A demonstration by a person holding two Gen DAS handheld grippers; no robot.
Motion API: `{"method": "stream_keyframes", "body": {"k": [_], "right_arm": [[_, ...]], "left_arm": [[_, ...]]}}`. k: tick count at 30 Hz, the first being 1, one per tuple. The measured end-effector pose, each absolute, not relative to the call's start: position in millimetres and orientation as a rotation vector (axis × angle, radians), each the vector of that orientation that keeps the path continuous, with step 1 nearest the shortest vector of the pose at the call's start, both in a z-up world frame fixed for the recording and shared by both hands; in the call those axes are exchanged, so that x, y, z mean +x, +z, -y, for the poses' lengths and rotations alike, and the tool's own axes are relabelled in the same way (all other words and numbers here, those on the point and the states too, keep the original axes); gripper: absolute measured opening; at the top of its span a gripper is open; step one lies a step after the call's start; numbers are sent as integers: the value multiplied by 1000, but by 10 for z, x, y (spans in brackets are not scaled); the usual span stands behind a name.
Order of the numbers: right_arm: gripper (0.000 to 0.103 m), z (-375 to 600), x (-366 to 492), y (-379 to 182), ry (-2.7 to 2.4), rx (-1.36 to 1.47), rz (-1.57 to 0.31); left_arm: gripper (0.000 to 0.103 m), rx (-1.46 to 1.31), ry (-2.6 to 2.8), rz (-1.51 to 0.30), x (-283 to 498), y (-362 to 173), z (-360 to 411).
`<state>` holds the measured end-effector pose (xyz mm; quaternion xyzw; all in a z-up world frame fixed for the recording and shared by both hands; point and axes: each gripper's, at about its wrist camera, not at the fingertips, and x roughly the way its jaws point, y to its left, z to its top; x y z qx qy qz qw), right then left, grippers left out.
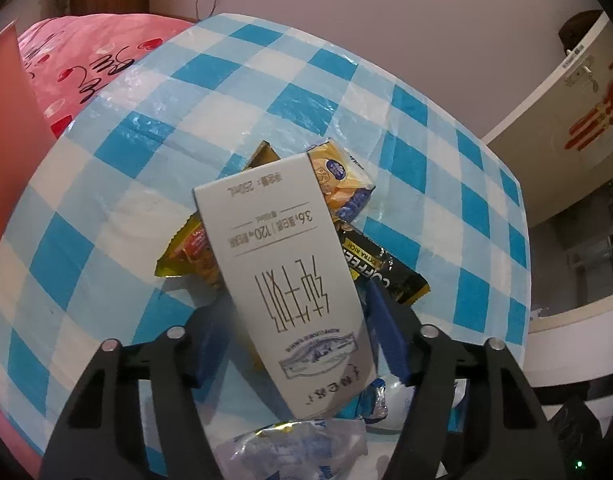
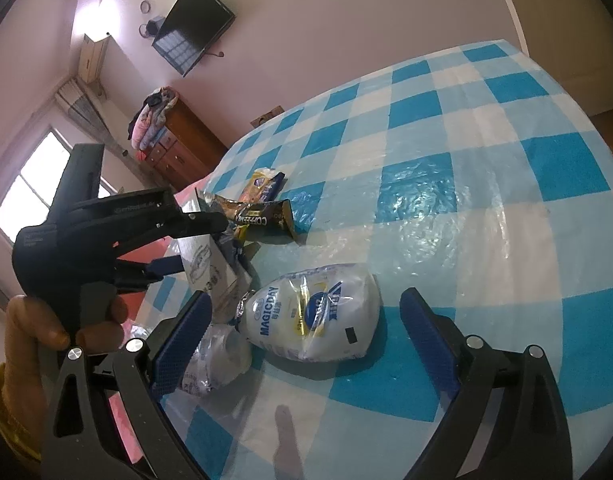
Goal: Collect trash
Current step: 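Grasp the white milk carton with the left tool, then hold the carton in the left tool while the right tool grasps the white Magicday bottle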
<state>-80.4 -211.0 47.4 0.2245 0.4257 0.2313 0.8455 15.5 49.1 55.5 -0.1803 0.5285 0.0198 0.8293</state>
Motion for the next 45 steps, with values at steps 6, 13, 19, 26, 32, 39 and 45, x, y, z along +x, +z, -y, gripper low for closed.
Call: {"method": "stream_keyframes", "body": {"k": [6, 13, 19, 26, 32, 39, 45], "right_arm": [[94, 2047, -797, 472, 492, 440, -902], [94, 1951, -812, 471, 522, 398, -912], [94, 1863, -821, 473, 529, 346, -921], [94, 1701, -972, 484, 575, 306, -940], [94, 1325, -1263, 549, 682, 271, -975], [94, 1316, -1268, 805, 482, 116, -895], [85, 1255, -985, 701, 366, -19, -922]], "left_arm": [[57, -383, 7, -1123, 60, 587, -619], [56, -370, -35, -1105, -99, 642, -863], [56, -311, -73, -1076, -217, 676, -1027], [56, -280, -133, -1060, -315, 611, -1162], [56, -264, -177, -1036, -391, 625, -1257], [56, -281, -233, -1009, -468, 638, -1432], [56, -278, -277, -997, -532, 648, -1526]]}}
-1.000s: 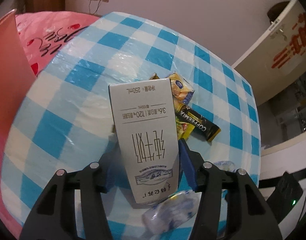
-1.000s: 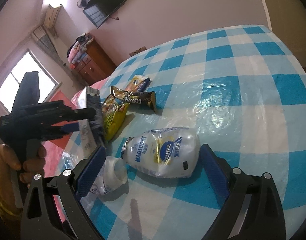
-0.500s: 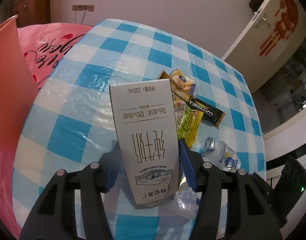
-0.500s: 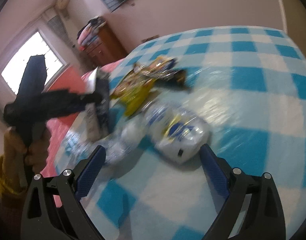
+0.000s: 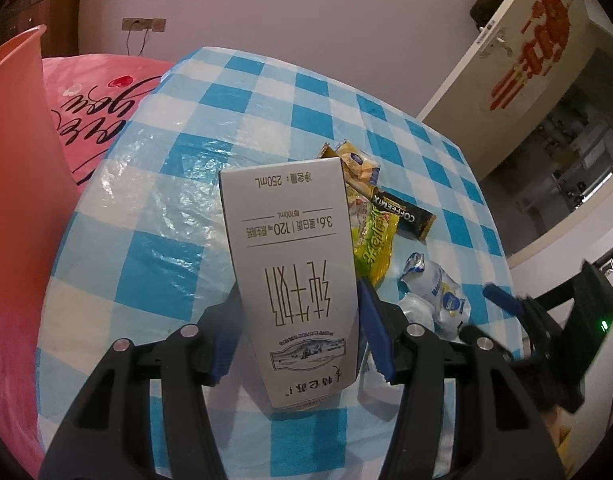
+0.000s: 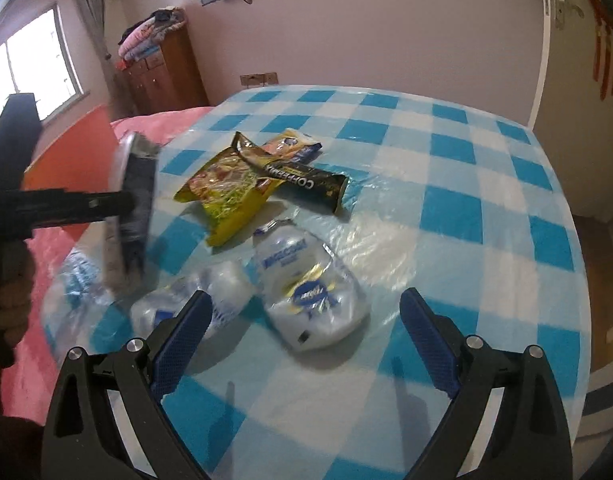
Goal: Collect trash
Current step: 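Hold the carton in the left tool while the right tool grasps the white Magicday bottle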
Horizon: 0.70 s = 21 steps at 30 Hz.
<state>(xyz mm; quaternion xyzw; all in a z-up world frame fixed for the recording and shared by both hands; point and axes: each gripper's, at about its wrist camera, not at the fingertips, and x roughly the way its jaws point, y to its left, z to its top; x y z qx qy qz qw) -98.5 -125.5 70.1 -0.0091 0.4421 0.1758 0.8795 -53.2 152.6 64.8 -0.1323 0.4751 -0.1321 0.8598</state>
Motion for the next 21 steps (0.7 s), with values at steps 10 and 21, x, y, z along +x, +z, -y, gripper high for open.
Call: {"method": "stream_keyframes", "body": {"k": [10, 21], "right_arm": [[81, 1049, -847, 407, 344, -178, -976], [70, 1022, -845, 428, 313, -154, -972]], "left_arm": [[56, -294, -309, -1004, -619, 582, -1674], [56, -311, -356, -979, -663, 634, -1701]]}}
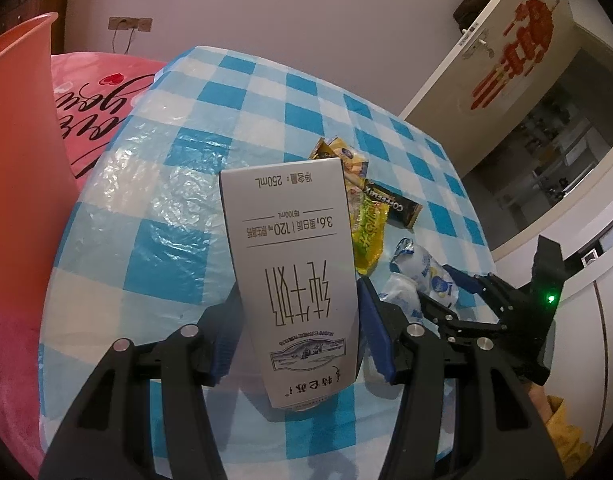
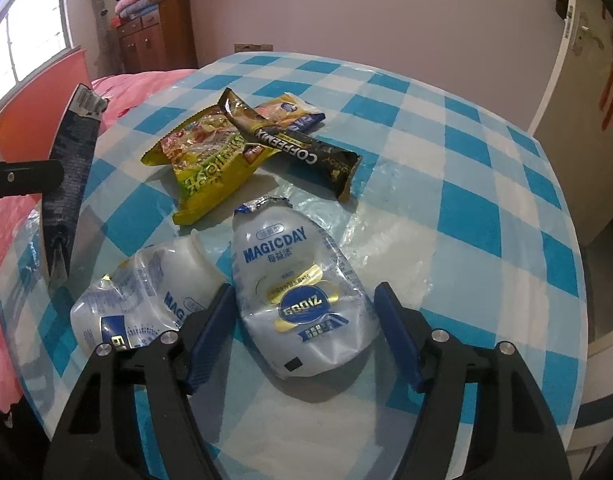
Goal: Collect trash
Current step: 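Hold the carton in the left tool while the right tool grasps the white Magicday bottle, then carry the carton and bottle over the orange bucket and open both tools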
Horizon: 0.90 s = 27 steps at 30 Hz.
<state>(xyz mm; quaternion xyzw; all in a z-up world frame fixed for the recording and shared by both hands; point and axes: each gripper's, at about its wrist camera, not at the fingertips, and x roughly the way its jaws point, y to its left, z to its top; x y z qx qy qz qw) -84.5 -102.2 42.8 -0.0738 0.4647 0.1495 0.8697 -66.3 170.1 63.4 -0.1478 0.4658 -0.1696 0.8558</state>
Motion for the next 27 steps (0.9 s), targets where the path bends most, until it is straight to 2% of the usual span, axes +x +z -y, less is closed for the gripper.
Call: {"method": "stream_keyframes", "body": {"k": [6, 16, 27], "right_arm": [[70, 1123, -877, 577, 257, -86, -957], [70, 1115, -904, 1138, 269, 21, -870], [70, 475, -671, 1825, 524, 137, -808]], "left_arm": [[56, -314, -381, -956, -721, 712, -1688], [56, -317, -411, -876, -759, 1008, -1708], [56, -357, -340, -701, -850, 1627, -2193]]}}
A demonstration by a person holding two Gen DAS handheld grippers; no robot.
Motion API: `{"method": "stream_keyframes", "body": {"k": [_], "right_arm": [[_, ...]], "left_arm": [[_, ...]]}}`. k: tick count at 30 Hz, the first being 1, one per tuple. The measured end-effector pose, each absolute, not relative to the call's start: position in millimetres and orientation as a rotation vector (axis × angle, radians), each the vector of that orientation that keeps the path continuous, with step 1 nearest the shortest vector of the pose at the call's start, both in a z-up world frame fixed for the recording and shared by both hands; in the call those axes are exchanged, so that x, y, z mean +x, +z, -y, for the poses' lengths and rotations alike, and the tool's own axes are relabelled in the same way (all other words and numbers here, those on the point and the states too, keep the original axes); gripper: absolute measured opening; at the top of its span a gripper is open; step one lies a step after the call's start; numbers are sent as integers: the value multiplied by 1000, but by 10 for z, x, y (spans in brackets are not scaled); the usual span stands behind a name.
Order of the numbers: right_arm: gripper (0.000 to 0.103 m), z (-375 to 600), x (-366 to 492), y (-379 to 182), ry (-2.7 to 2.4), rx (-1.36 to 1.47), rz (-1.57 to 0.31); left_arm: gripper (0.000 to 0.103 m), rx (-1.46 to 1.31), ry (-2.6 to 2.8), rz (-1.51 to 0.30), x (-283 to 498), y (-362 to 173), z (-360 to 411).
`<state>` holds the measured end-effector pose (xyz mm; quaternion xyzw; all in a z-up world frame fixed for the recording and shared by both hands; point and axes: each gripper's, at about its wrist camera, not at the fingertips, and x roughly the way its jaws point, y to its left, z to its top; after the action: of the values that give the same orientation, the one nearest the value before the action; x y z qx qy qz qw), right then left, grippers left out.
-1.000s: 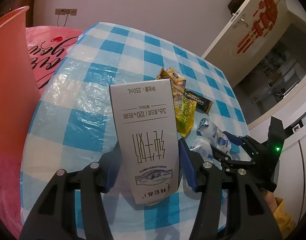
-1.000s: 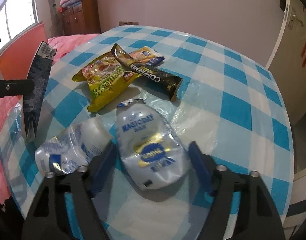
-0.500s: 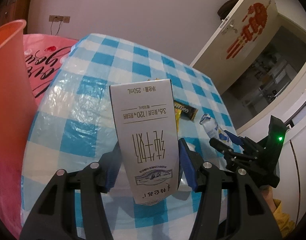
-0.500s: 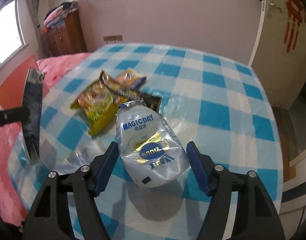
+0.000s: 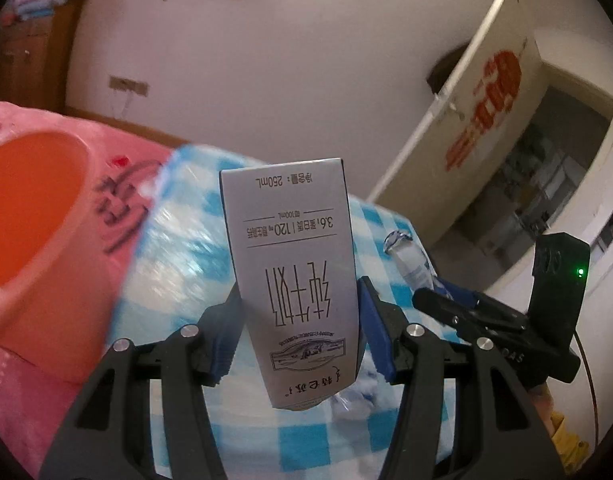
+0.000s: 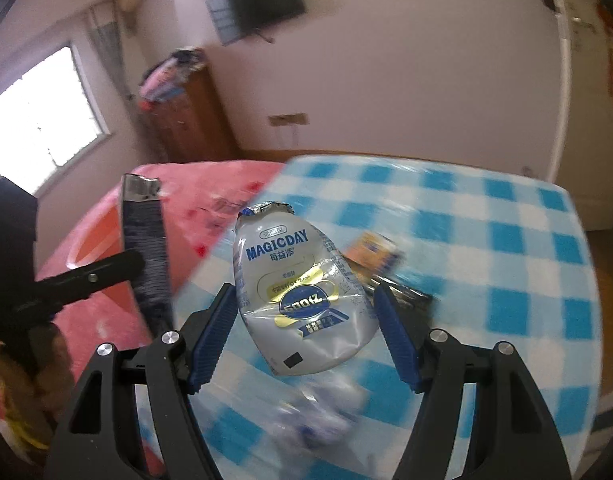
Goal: Collect trash
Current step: 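Carry the carton and bottle over the orange bucket and open both tools, then move both tools back toward the remaining trash on the table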
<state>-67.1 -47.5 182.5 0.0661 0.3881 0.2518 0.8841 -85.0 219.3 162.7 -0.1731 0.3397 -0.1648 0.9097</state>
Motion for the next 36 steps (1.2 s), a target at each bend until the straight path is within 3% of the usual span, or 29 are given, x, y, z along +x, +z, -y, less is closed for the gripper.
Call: {"method": "stream_keyframes", "body": {"k": [13, 26, 27, 29, 36], "right_arm": [[70, -1178, -271, 2436, 902, 124, -765], [72, -2228, -74, 2127, 985, 85, -858], [75, -2224, -67, 2091, 982, 91, -869], [83, -2187, -62, 2033, 965, 114, -876], [90, -1740, -212, 2033, 881, 156, -800]], "left_arm": [[56, -394, -2, -570, -1026, 2040, -3429], [56, -453, 135, -607, -961, 1741, -4025], [59, -449, 149, -613, -950, 1719, -4034], [77, -438, 169, -619, -951, 1683, -4019], [88, -413, 179, -597, -1030, 1645, -3895]]}}
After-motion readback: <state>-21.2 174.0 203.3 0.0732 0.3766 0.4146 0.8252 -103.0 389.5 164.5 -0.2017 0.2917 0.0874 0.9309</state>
